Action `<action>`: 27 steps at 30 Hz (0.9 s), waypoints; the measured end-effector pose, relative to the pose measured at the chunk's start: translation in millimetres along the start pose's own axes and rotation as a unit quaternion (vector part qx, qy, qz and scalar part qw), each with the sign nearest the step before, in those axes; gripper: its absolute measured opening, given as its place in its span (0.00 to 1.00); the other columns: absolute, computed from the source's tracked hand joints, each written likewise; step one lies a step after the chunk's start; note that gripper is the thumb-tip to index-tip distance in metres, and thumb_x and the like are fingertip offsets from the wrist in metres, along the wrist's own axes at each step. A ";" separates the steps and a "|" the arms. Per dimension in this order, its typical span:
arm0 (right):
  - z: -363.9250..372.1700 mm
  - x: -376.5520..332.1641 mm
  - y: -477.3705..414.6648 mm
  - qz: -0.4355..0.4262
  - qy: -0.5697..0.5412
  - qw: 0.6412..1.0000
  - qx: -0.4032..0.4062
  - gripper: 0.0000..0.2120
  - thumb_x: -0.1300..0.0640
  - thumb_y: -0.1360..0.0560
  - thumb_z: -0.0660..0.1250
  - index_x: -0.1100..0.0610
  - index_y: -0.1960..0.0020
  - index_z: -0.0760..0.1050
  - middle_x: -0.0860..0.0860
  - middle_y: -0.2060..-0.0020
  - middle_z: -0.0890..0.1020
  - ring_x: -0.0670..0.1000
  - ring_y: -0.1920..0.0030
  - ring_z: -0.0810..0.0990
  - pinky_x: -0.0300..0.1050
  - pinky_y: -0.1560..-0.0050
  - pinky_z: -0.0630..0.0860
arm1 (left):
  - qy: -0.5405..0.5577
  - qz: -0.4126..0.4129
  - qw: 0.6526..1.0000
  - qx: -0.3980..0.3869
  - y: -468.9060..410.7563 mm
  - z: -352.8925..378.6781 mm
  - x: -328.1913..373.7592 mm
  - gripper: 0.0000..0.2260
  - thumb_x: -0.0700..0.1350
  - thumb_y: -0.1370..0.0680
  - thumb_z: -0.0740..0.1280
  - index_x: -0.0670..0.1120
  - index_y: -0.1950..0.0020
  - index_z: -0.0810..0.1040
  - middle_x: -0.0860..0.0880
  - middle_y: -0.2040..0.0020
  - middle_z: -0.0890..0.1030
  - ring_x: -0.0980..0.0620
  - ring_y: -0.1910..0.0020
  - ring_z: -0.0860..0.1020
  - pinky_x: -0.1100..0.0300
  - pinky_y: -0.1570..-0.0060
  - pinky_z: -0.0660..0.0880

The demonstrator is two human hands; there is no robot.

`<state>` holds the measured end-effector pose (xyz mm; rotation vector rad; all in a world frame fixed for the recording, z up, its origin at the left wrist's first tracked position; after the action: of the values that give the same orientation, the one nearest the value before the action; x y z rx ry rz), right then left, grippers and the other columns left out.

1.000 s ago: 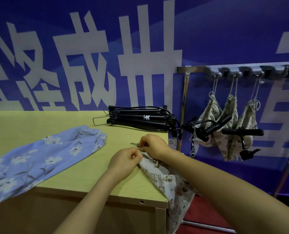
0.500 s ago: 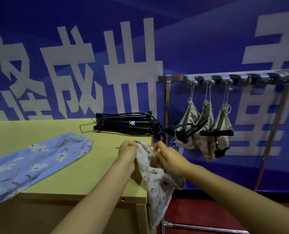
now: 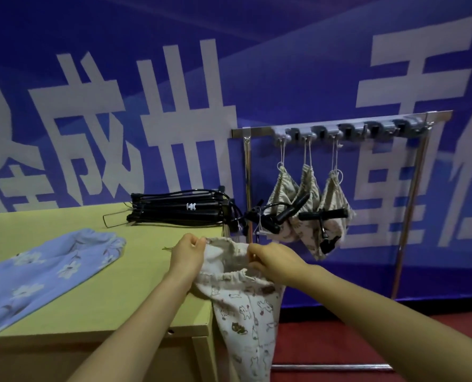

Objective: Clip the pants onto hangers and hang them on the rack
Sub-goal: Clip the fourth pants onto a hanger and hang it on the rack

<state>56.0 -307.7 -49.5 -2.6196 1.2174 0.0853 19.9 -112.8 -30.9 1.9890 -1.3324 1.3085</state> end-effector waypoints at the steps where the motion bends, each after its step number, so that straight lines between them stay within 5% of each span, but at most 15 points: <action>1: 1.8 -5.0 -2.9 -0.008 -0.001 1.000 -0.005 0.08 0.54 0.21 0.60 0.56 0.45 0.72 0.54 0.53 0.82 0.58 0.53 0.79 0.49 0.62 0.70 | -0.010 0.006 1.000 0.002 -0.1 -1.7 -4.3 0.11 0.48 0.20 0.59 0.44 0.60 0.69 0.47 0.63 0.74 0.48 0.65 0.70 0.56 0.66 0.63; 5: -5.6 -22.0 -21.8 0.004 -0.074 0.994 0.076 0.09 0.52 0.20 0.58 0.55 0.45 0.73 0.54 0.53 0.83 0.57 0.54 0.80 0.50 0.60 0.74 | -0.043 0.036 0.997 0.045 -5.6 -14.8 -23.8 0.10 0.47 0.20 0.60 0.42 0.57 0.70 0.48 0.64 0.73 0.47 0.63 0.71 0.55 0.65 0.63; 9: -26.9 -37.1 -68.1 0.055 -0.212 0.952 0.215 0.09 0.53 0.20 0.60 0.59 0.49 0.74 0.56 0.59 0.83 0.56 0.59 0.80 0.52 0.58 0.76 | -0.047 0.055 0.995 0.075 -11.7 -26.2 -38.6 0.10 0.46 0.20 0.60 0.41 0.57 0.71 0.46 0.64 0.74 0.47 0.64 0.72 0.55 0.66 0.64; 18: 17.4 -66.8 -192.6 0.022 -0.006 0.999 0.025 0.20 0.57 0.21 0.60 0.60 0.31 0.64 0.58 0.34 0.71 0.60 0.35 0.71 0.56 0.37 0.68 | 0.066 0.011 0.991 0.118 -31.7 -33.4 -58.3 0.12 0.49 0.21 0.63 0.42 0.59 0.71 0.42 0.63 0.78 0.46 0.64 0.74 0.56 0.68 0.66; 22: 33.0 -54.2 -212.9 0.084 0.037 0.996 0.000 0.26 0.50 0.23 0.62 0.59 0.30 0.63 0.58 0.33 0.70 0.61 0.32 0.67 0.56 0.32 0.61 | 0.071 0.013 0.989 0.131 -31.8 -33.8 -58.6 0.11 0.49 0.21 0.63 0.42 0.58 0.72 0.45 0.65 0.77 0.47 0.66 0.73 0.56 0.68 0.66; 27: 31.2 -59.3 -217.1 0.091 0.085 0.992 0.026 0.26 0.47 0.24 0.65 0.60 0.32 0.67 0.59 0.34 0.69 0.61 0.33 0.65 0.56 0.34 0.63 | 0.063 0.018 0.989 0.135 -27.1 -35.2 -53.1 0.11 0.48 0.21 0.62 0.42 0.59 0.71 0.49 0.69 0.71 0.52 0.70 0.69 0.57 0.72 0.62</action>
<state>184.0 -121.3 -26.7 -2.5080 1.4926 -0.1375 21.5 -48.3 -56.0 2.0214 -1.1894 1.6798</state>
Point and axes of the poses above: each hand's wrist, its own y-axis away from the middle knuckle, its own z-axis out of the palm, x = y × z, the point moved 1 cm from there along -y, towards the middle knuckle
